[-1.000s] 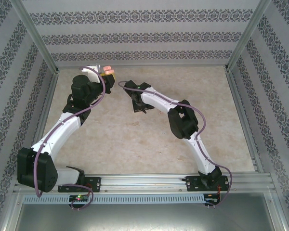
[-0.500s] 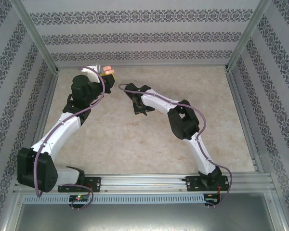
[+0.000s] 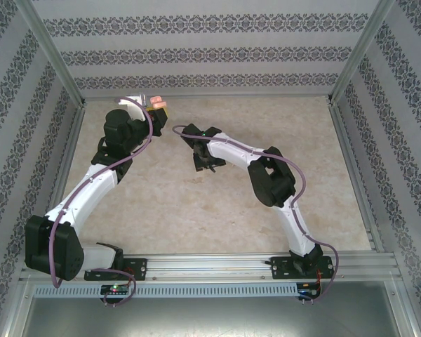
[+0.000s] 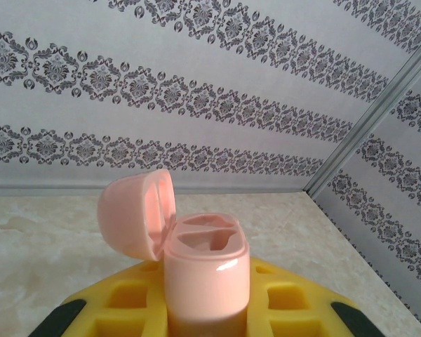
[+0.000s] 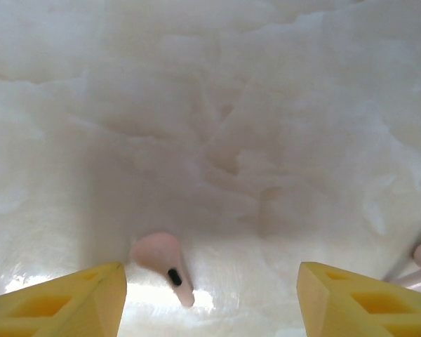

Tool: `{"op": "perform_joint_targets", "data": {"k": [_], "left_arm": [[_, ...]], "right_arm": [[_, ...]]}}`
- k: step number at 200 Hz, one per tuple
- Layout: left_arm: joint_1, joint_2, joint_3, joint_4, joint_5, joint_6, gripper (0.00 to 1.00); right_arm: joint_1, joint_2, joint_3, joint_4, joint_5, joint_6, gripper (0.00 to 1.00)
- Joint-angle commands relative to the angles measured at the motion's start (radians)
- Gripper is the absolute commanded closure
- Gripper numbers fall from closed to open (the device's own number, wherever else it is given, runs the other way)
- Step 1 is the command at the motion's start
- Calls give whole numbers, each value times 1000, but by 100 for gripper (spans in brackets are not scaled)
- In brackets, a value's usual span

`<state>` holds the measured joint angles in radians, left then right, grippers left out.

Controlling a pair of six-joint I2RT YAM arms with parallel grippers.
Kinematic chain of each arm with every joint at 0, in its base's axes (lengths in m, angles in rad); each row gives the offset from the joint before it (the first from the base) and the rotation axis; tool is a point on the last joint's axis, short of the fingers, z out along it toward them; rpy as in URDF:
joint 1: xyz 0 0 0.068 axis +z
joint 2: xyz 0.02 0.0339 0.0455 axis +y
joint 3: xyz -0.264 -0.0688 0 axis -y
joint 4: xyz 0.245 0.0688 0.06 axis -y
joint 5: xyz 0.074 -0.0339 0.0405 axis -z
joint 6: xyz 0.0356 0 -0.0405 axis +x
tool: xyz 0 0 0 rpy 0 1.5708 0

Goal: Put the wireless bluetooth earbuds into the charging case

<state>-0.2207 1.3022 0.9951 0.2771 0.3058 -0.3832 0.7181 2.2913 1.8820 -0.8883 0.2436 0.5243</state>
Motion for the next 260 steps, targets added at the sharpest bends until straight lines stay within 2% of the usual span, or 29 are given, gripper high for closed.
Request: {"op": "perform_joint_targets", "data": {"k": [1, 23, 52, 83, 148, 260], "left_arm": [[1, -23, 9, 20, 11, -12, 100], [1, -23, 14, 9, 21, -1, 100], [1, -25, 33, -25, 47, 20, 100], [1, -37, 43, -29, 68, 33, 100], [1, -37, 66, -39, 89, 40, 100], [1, -35, 69, -43, 85, 41, 100]], "right_arm": [[9, -81, -18, 9, -23, 16, 34], [-10, -98, -19, 50, -84, -14, 35], [-55, -93, -31, 109, -246, -128, 38], [-85, -67, -26, 97, -312, -206, 42], [-79, 3, 6, 58, -351, -321, 45], [-54, 80, 65, 14, -262, -338, 54]]}}
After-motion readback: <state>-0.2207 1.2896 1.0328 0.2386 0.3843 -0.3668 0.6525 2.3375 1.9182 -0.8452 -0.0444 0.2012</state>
